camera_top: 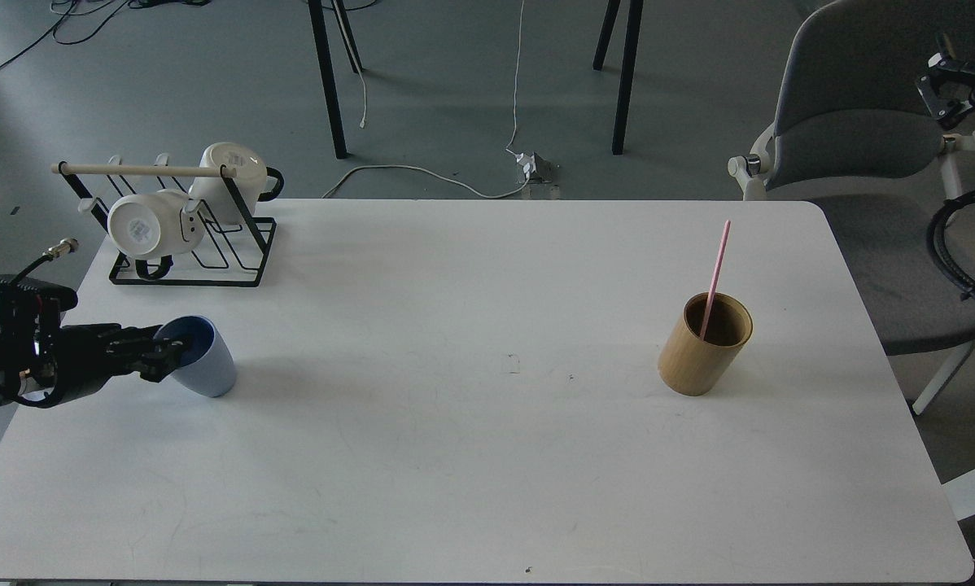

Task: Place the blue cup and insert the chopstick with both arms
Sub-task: 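Grasp the light blue cup with the left gripper, then carry the blue cup toward the table center and set it down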

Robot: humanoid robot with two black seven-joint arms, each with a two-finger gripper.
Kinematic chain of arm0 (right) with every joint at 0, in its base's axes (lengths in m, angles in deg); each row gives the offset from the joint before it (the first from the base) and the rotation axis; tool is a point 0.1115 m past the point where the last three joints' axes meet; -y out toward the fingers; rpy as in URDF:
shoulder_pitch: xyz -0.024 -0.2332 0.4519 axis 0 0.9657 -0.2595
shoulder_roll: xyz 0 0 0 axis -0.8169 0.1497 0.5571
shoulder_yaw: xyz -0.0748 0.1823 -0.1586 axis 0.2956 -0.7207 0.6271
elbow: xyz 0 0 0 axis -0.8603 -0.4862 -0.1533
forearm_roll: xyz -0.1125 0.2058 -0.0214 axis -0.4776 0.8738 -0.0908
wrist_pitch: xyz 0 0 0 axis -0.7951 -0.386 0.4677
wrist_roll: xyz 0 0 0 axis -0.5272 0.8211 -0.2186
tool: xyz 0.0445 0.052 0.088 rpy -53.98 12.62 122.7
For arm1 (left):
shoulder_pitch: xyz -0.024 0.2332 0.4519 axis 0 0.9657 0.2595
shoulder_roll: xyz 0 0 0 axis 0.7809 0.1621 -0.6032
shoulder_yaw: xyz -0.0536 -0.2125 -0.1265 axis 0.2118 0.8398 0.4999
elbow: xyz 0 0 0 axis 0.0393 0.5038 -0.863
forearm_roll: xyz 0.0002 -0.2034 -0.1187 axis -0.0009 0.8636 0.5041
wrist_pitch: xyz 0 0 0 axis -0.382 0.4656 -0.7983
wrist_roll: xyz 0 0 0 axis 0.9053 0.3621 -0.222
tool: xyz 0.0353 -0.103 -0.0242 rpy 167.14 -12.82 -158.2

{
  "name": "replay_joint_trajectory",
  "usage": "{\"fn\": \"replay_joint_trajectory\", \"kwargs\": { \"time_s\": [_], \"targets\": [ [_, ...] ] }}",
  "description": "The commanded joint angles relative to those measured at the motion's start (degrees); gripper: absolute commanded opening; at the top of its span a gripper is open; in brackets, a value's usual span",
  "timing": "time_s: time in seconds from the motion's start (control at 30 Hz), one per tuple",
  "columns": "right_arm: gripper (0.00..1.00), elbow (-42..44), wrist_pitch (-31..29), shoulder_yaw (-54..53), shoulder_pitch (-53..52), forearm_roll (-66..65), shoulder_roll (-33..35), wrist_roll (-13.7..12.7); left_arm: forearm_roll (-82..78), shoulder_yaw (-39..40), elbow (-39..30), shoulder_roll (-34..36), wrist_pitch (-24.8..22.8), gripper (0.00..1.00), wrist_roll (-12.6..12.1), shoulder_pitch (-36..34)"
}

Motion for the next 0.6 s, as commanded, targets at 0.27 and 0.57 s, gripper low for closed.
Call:
{"fn": "replay_joint_trajectory", "kwargs": {
  "time_s": [0.27, 0.57],
  "targets": [
    [0.99, 0.02, 0.0, -0.09, -0.07, 0.0, 0.25, -0.01, -0.59, 0.02, -1.37, 0.0, -1.02, 0.0, 5.12, -4.0],
    [0.99, -0.07, 0.0, -0.26, -0.16, 0.0, 1.3, -0.01, -6.99, 0.2, -19.2, 0.88, -17.18, 0.0, -0.59, -17.44]
  ]
}}
